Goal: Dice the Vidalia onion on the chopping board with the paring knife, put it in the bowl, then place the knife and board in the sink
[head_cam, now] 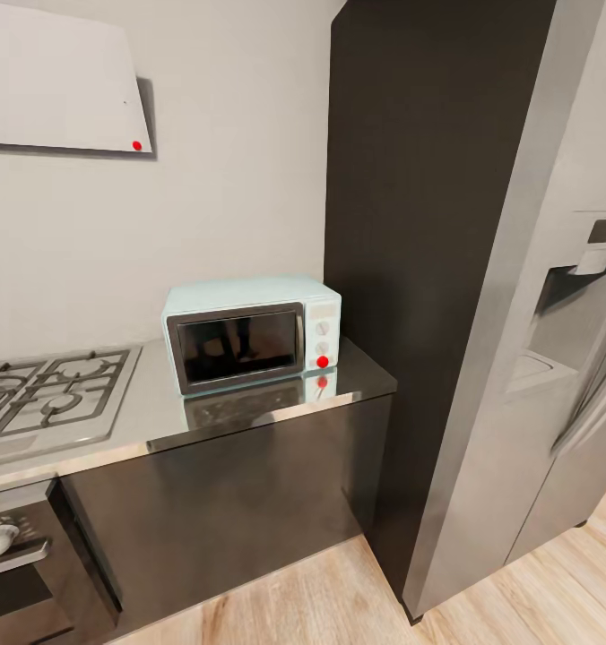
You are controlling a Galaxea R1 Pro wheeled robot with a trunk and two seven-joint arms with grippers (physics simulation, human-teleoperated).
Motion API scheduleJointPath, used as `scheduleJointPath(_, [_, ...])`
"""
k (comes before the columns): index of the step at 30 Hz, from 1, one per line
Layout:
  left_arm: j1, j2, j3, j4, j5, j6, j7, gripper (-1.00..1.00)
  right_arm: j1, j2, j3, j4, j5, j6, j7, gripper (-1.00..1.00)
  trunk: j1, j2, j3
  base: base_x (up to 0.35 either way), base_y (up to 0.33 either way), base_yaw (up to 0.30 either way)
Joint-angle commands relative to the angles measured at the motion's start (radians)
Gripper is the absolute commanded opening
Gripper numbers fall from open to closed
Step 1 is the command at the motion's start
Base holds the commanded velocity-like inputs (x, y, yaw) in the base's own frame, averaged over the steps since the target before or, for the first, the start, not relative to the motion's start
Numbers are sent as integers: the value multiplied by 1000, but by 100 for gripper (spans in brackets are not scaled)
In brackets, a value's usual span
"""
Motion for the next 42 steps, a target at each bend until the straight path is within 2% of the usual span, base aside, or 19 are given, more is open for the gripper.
scheduleJointPath(1, [0, 0, 1, -12, 0, -1, 0, 100, 0, 0, 0, -1, 0, 0, 0, 100, 0, 0, -1, 0, 0, 0])
scheduleJointPath(6, [0, -2, 1, -62, 2, -20, 0, 100, 0, -1, -1, -7, -1, -27, 0, 100, 0, 0, -1, 0, 0, 0])
scheduleJointPath(13, [0, 0, 0, -186, 2, -35, -4, 100, 0, -6, -1, -15, 0, -268, 0, 100, 0, 0, -1, 0, 0, 0])
scheduleJointPath(16, [0, -2, 0, -217, 3, -35, -4, 100, 0, -6, -1, -53, 0, -310, -1, 100, 0, 0, -1, 0, 0, 0])
scheduleJointPath(22, [0, -4, 1, -260, 3, -35, -3, 100, 0, -5, -1, -162, 0, -328, -2, 100, 0, 0, -1, 0, 0, 0])
scheduleJointPath(29, [0, -3, 1, -266, 7, -35, -2, 100, 0, -1, 1, -247, 3, -331, 3, 100, 0, 0, -1, 0, 0, 0])
scheduleJointPath(37, [0, -7, -1, -248, 15, -40, -4, 100, 0, -1, -1, -263, -5, -334, 7, 100, 0, 0, -1, -1, 0, 3])
scheduleJointPath(42, [0, -5, 2, -224, 17, -77, -5, 100, 0, 0, -1, -255, -4, -335, 5, 100, 0, 0, -1, -105, 0, 170])
